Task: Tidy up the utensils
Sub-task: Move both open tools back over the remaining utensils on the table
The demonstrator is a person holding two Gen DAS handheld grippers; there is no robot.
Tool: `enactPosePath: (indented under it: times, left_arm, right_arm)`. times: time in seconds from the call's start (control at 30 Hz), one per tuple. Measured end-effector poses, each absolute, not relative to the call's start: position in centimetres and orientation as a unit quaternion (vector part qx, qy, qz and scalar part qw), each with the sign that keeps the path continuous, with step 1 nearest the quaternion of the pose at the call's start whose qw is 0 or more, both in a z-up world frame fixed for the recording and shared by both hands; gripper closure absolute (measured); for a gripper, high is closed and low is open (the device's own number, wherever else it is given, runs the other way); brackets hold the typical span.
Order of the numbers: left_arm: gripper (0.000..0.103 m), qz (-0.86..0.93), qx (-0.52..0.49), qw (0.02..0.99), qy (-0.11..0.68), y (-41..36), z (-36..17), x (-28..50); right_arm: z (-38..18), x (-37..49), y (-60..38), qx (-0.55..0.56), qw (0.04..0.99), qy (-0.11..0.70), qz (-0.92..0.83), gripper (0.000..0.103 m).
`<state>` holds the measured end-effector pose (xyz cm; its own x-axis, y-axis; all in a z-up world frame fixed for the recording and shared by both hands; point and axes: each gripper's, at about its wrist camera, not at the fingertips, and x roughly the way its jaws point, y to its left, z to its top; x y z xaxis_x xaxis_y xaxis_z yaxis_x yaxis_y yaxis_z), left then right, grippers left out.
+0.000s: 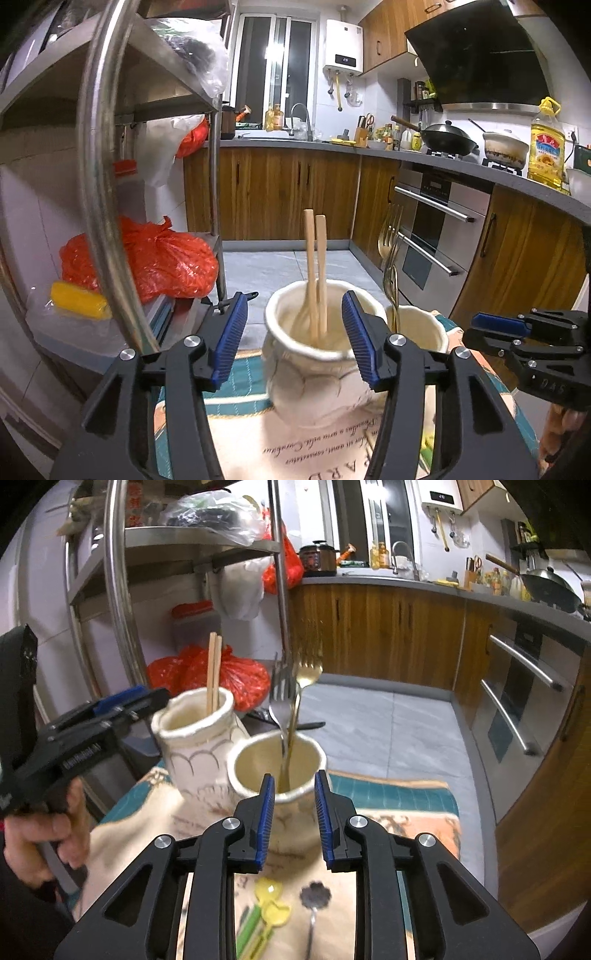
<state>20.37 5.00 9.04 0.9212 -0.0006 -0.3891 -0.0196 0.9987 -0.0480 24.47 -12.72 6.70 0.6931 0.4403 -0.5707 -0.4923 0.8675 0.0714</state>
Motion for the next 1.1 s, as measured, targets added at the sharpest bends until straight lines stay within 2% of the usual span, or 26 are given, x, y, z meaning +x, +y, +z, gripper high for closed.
enactPosePath:
  times: [0.37,0.43,0.6,0.97,1.1]
  left_arm:
    - [0.039,0.003,-0.031,0.972,0.234,6.2,8.4,16.1]
    - [0.038,-0.002,-0.034,0.967,0.254,6.1,7.7,15.7]
    - [0.037,-0.022,-0.037,0.949,0.312,5.4,5.4,15.8]
    - [0.038,-0.072,0.001,0.918,0.389,2.4,1.3,15.9]
    - [0.044,-0.091,0.020,0.907,0.411,0.8,0.2,15.8]
  right_arm:
    - [4.4,22.9,-15.0,-0.039,0.905,0.338,0.254,0.079]
    - [3.8,22.8,-15.1,-0.043,0.901,0.349,0.255,0.075]
    - [2.2,22.2,-15.5,-0.060,0.888,0.376,0.257,0.074]
    - [-1.0,21.2,-16.4,-0.081,0.860,0.428,0.265,0.074]
    - [-2.0,20.9,-16.0,-0.096,0.847,0.448,0.269,0.074]
